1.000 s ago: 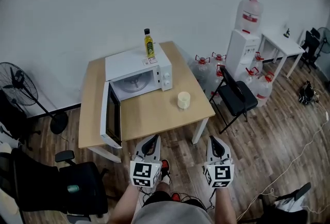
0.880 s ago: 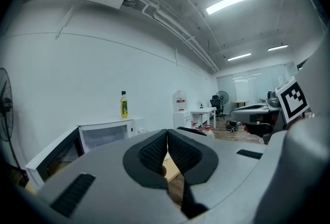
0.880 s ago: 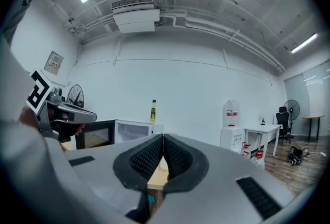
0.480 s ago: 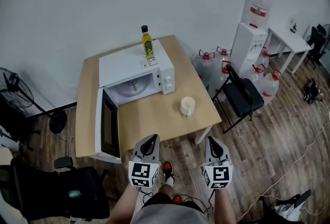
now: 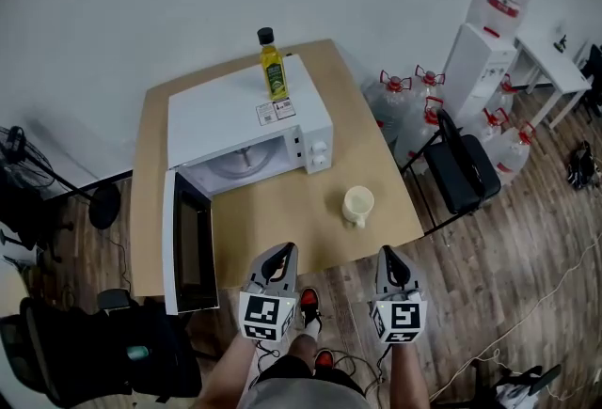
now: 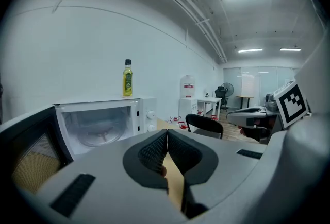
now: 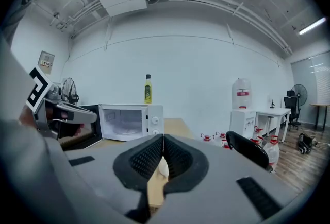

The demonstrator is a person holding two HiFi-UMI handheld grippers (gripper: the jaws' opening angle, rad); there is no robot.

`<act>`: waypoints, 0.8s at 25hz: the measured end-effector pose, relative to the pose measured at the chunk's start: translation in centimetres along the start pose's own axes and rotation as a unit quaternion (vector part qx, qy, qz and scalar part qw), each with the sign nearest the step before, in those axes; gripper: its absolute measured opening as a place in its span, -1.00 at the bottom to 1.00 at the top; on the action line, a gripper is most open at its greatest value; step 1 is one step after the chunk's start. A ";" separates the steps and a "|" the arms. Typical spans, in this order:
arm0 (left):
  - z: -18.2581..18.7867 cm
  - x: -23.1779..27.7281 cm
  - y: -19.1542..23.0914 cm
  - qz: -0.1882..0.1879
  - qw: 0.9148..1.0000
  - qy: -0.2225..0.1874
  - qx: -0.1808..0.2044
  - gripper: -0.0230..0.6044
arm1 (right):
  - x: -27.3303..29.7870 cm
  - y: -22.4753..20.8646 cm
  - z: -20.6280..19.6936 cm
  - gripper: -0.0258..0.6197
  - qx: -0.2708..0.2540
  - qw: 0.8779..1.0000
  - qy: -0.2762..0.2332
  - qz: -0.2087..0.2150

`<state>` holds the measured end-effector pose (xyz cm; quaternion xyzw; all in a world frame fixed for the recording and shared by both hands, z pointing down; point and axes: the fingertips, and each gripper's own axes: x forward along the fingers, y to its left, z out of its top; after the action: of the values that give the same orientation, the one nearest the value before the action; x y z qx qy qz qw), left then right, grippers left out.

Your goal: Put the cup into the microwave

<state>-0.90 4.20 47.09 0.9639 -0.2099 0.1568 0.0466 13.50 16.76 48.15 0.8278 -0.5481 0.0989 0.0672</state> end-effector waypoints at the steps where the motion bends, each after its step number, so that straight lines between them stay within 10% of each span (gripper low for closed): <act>1: -0.3 0.8 0.5 0.000 1.000 0.004 -0.002 -0.85 | 1.0 -0.1 -0.4 -0.86 0.001 1.000 0.005 0.000; 20: -5.4 9.0 4.6 -0.009 0.998 0.061 -0.020 -0.85 | 10.3 -1.1 -8.0 -0.79 0.036 0.997 0.075 0.006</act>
<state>3.40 -2.66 55.19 0.9531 -0.2015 0.2109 0.0802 17.71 9.73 58.39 0.8167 -0.5424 0.1809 0.0780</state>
